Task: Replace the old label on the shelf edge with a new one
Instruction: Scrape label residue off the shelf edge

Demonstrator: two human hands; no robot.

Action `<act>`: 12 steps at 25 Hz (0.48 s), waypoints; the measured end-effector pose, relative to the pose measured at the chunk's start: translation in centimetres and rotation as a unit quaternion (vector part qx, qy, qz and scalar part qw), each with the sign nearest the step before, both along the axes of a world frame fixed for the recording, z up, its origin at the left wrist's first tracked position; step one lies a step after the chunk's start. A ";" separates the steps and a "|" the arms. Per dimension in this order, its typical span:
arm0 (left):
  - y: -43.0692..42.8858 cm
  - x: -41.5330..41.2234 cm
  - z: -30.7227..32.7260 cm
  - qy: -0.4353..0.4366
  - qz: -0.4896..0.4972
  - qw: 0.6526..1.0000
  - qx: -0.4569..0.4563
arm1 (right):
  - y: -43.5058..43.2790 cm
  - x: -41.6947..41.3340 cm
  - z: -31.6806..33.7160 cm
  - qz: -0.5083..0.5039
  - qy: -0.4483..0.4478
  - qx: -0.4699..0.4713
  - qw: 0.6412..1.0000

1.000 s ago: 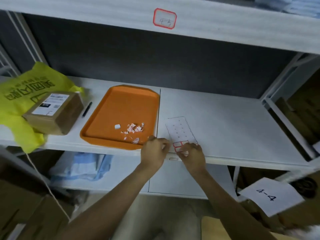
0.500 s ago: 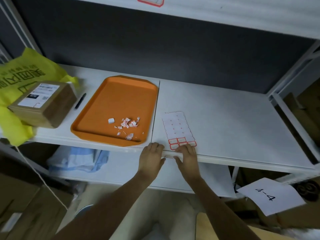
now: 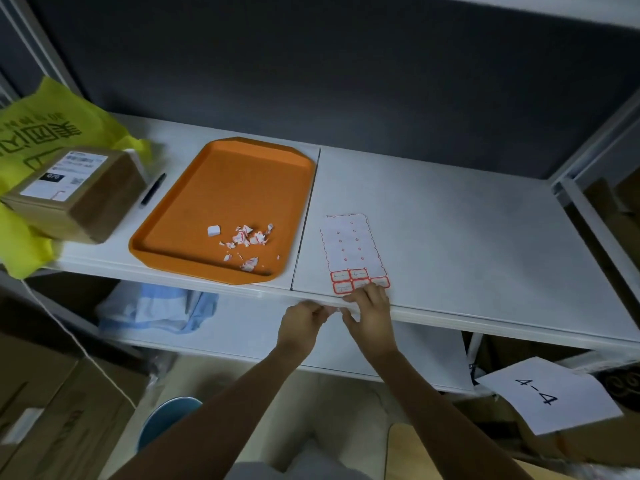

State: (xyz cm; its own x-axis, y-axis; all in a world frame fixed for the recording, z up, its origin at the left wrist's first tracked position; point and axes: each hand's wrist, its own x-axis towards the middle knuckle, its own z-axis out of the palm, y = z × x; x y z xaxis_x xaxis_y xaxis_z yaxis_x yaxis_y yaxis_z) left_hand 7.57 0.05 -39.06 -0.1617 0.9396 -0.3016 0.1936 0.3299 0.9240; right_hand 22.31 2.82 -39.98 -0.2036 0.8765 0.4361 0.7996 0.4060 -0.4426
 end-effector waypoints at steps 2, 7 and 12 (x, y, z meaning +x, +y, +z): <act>0.1 0.0 -0.2 0.091 -0.049 0.994 0.022 | 0.0 0.6 -0.5 0.018 -0.001 0.019 1.000; 0.0 0.0 -0.4 0.232 -0.102 0.967 0.028 | 0.6 1.0 -0.7 0.043 -0.004 0.028 0.999; -0.1 0.0 -0.4 0.273 -0.070 0.959 0.040 | 0.9 0.8 -0.8 0.032 -0.003 0.029 0.999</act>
State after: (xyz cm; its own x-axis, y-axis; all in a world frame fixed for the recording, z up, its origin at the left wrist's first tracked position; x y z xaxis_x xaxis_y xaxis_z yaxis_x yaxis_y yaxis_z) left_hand 7.53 -0.04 -39.50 -0.1455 0.9801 -0.1346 0.6934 0.1981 0.6928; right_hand 23.16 3.67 -40.74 -0.2614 0.8345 0.4850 0.7733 0.4818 -0.4122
